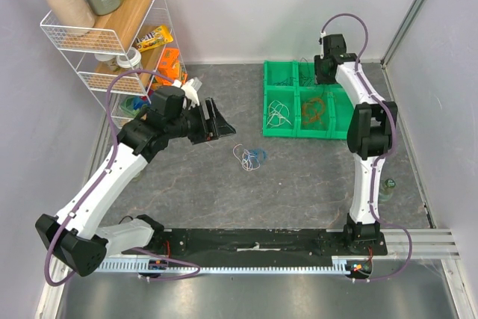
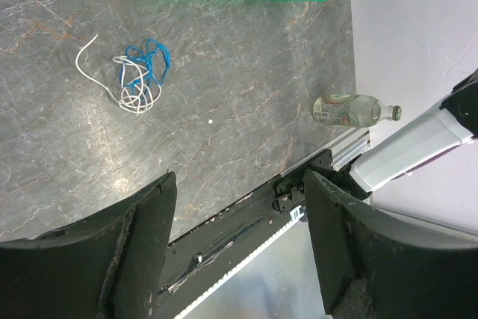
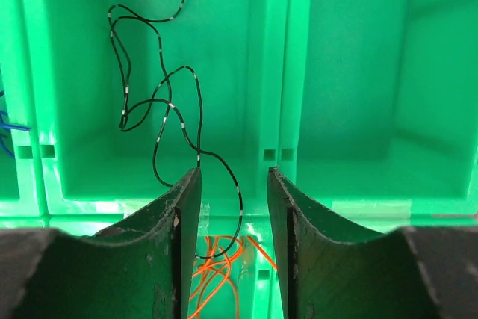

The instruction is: Untangle the cables

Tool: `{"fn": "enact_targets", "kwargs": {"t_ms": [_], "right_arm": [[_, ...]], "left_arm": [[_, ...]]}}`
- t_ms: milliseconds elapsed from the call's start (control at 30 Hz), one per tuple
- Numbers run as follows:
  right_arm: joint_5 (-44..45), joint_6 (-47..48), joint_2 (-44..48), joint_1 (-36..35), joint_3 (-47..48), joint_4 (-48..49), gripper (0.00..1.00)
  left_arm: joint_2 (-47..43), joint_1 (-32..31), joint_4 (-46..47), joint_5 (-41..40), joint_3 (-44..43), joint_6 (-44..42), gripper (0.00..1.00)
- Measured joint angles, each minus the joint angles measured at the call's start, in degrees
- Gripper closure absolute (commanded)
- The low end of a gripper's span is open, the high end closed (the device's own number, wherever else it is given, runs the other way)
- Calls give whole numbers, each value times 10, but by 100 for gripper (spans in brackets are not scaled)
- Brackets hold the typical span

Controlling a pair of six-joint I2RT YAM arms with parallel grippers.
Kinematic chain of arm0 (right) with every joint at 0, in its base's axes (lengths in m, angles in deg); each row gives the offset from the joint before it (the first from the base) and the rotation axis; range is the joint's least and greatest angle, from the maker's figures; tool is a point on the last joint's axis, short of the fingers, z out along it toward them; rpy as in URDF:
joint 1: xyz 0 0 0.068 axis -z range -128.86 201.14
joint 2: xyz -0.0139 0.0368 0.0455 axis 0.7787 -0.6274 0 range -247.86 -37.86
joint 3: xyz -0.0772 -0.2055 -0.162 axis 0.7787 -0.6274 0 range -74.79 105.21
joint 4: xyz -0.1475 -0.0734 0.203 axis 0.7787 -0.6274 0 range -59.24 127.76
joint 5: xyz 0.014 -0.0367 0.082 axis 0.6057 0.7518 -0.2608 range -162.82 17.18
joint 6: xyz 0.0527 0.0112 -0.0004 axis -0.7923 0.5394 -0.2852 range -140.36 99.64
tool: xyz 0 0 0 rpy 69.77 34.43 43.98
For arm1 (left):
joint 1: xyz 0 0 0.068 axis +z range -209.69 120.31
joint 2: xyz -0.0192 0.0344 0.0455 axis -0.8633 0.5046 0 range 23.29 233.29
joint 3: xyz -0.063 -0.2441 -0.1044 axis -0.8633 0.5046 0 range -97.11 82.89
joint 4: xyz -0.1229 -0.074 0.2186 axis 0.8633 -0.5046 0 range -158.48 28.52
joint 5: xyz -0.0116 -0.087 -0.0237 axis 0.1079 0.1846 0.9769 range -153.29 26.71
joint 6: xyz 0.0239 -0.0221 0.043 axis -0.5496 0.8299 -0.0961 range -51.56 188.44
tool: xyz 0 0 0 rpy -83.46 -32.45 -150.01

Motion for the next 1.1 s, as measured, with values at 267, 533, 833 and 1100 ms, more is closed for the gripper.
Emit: {"fn": "enact_targets", "kwargs": {"t_ms": [267, 533, 833, 1100], "right_arm": [[47, 73, -4, -13, 0, 49, 53], [57, 112, -17, -37, -6, 66, 57], [73, 121, -41, -56, -6, 87, 54], [15, 43, -41, -44, -6, 85, 49]], "left_arm": [[1, 0, -29, 2, -15, -2, 20], [3, 0, -51, 11, -30, -11, 19], [3, 0, -66, 11, -39, -20, 19], [9, 0, -71, 11, -45, -25, 19]]}}
